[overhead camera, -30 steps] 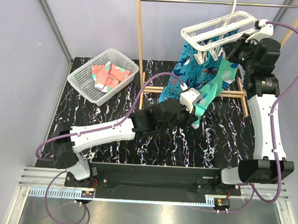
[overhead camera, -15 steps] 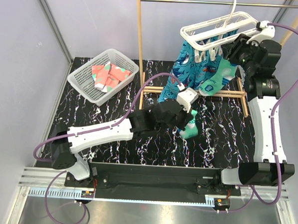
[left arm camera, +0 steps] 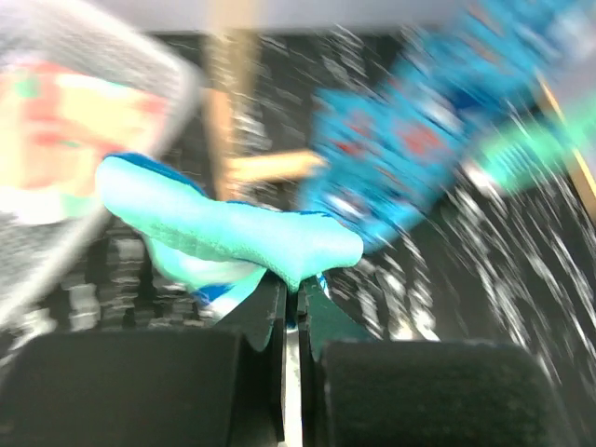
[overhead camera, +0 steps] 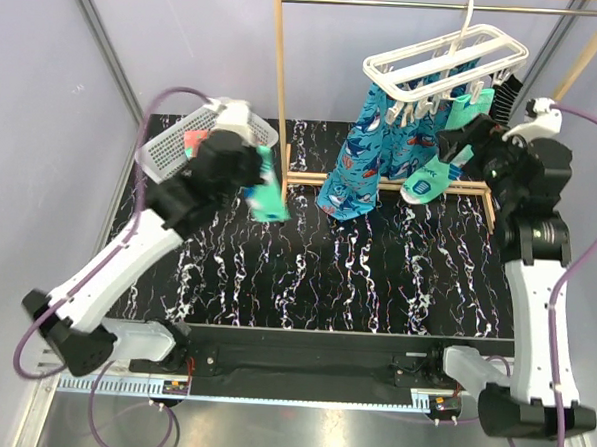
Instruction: Remove the socks clipped to the hanger
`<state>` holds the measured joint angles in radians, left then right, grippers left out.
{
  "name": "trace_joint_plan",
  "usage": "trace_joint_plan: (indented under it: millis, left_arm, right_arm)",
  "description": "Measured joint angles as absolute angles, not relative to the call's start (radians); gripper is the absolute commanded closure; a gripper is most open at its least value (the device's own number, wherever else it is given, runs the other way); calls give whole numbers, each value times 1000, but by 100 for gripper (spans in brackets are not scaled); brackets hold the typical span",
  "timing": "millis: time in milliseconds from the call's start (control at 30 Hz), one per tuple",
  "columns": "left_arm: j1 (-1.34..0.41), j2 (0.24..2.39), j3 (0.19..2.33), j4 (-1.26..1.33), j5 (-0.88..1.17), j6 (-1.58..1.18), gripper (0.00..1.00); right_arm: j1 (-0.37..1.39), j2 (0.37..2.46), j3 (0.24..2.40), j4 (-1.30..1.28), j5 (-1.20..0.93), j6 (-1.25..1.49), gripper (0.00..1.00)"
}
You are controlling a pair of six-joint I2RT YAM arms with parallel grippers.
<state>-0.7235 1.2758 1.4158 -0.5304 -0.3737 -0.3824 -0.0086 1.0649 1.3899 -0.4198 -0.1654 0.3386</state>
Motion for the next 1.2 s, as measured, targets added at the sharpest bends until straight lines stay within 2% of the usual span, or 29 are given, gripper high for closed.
trace_joint_plan:
  millis: [167, 367, 533, 733, 767, 833, 867, 900, 967, 1200]
  left_arm:
    - [-397, 1218, 1421, -562, -339, -384, 100]
    - [-117, 1399, 1552, -604, -305, -389, 100]
    - [-60, 1620, 1617, -553, -288, -382, 100]
    - [-62, 1876, 1671, -515, -175, -363, 100]
    - [-63, 1907, 1681, -514, -156, -358, 98]
    - [-64, 1961, 1706, -523, -126, -342, 83]
    - [-64, 1981, 1721, -530, -113, -333, 56]
    - [-64, 1997, 1740, -542, -100, -322, 44]
    - [-64, 2008, 1766, -554, -80, -311, 32]
    - [-78, 1940, 1793, -625, -14, -307, 18]
  right_arm:
    - [-9, 957, 1354, -445, -168, 387, 0]
    - [-9, 928, 1354, -465, -204, 412, 0]
    - [-9, 916, 1354, -496, -221, 416, 0]
    - [-9, 881, 1391, -545, -229, 410, 0]
    - [-9, 879, 1403, -551, -230, 407, 0]
    - [-9, 873, 1420, -562, -230, 401, 0]
    - [-9, 869, 1423, -566, -229, 400, 0]
    - [-9, 863, 1424, -573, -229, 398, 0]
    - [-9, 854, 1424, -578, -229, 397, 0]
    - [-9, 828, 1369, -542, -217, 403, 0]
